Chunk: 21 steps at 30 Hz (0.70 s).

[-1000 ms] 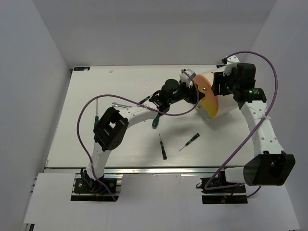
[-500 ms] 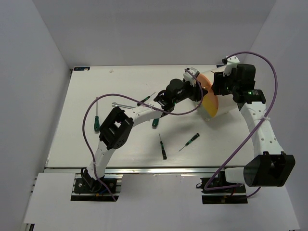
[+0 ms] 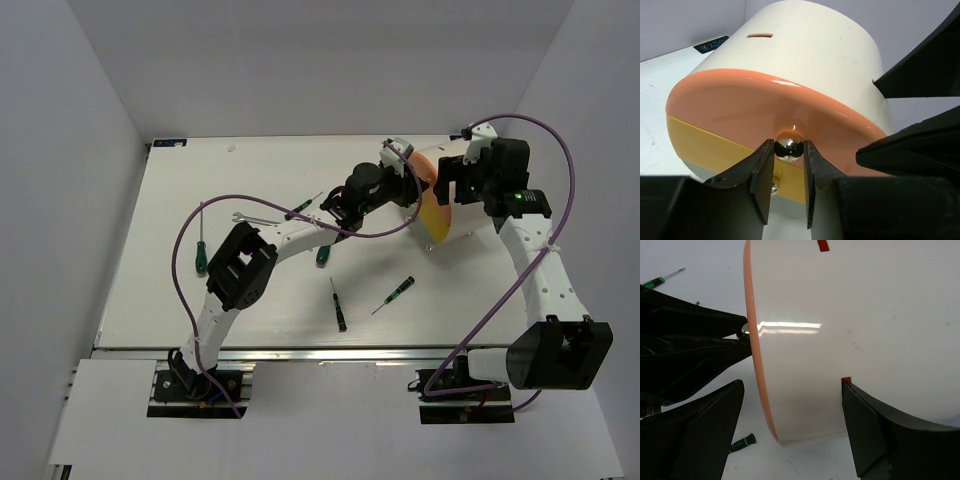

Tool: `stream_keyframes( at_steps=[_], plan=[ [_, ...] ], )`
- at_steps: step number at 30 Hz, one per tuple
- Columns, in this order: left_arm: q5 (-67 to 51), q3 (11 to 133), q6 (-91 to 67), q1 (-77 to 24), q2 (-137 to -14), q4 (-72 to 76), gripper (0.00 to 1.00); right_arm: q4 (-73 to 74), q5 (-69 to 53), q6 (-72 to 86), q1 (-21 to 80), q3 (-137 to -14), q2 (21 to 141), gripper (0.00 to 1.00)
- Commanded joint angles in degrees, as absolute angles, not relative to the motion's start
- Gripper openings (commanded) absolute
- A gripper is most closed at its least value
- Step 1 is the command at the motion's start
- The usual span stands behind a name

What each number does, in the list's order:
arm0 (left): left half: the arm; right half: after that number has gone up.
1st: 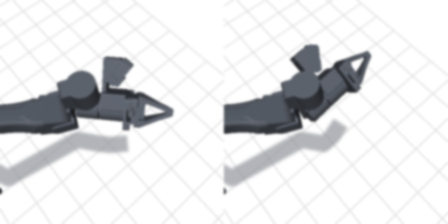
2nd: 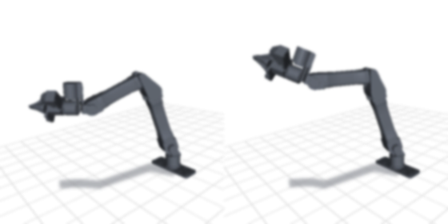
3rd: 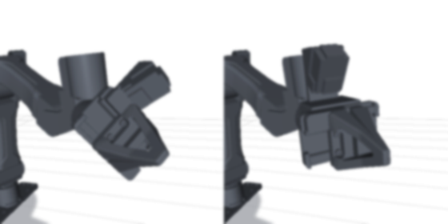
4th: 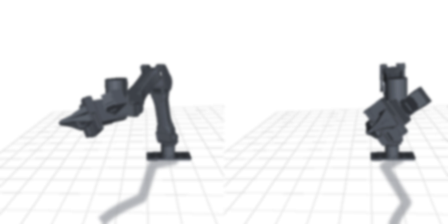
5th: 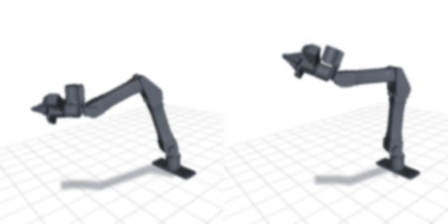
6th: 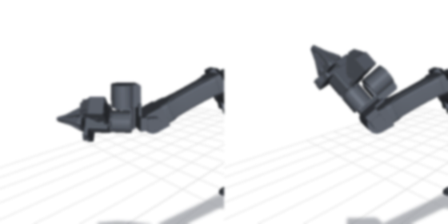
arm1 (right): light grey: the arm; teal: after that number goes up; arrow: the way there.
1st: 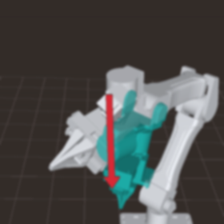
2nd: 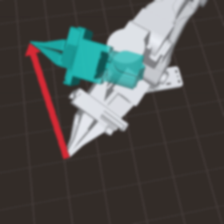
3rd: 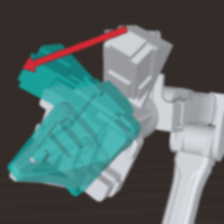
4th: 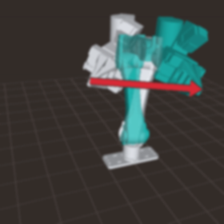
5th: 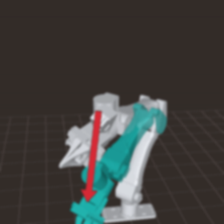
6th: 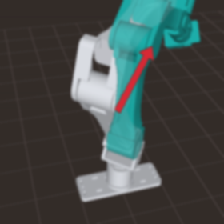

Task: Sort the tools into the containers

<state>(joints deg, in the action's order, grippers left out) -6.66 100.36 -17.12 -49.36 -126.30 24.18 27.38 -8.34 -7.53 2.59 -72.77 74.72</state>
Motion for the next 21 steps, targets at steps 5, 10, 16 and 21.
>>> stream_keyframes(
  at_steps=[5,10,16,21],
  plan=[
    [-6.9,102.3,-17.6,-49.8,-126.4,26.5,0.22,29.0,-10.8,-5.2,2.7,-72.7,73.0,0.82],
    [-6.9,98.2,-17.3,-49.8,-123.7,27.8,0.13,28.2,-10.3,-4.6,2.7,-72.6,72.3,0.82],
    [-6.0,86.3,-16.4,-49.7,-115.6,30.6,0.09,28.1,-10.1,-4.6,2.5,-73.2,71.9,0.82],
    [-3.7,79.2,-15.0,-49.7,-109.3,31.4,0.09,28.2,-10.9,-4.7,2.4,-73.4,71.6,0.84]
  ],
)
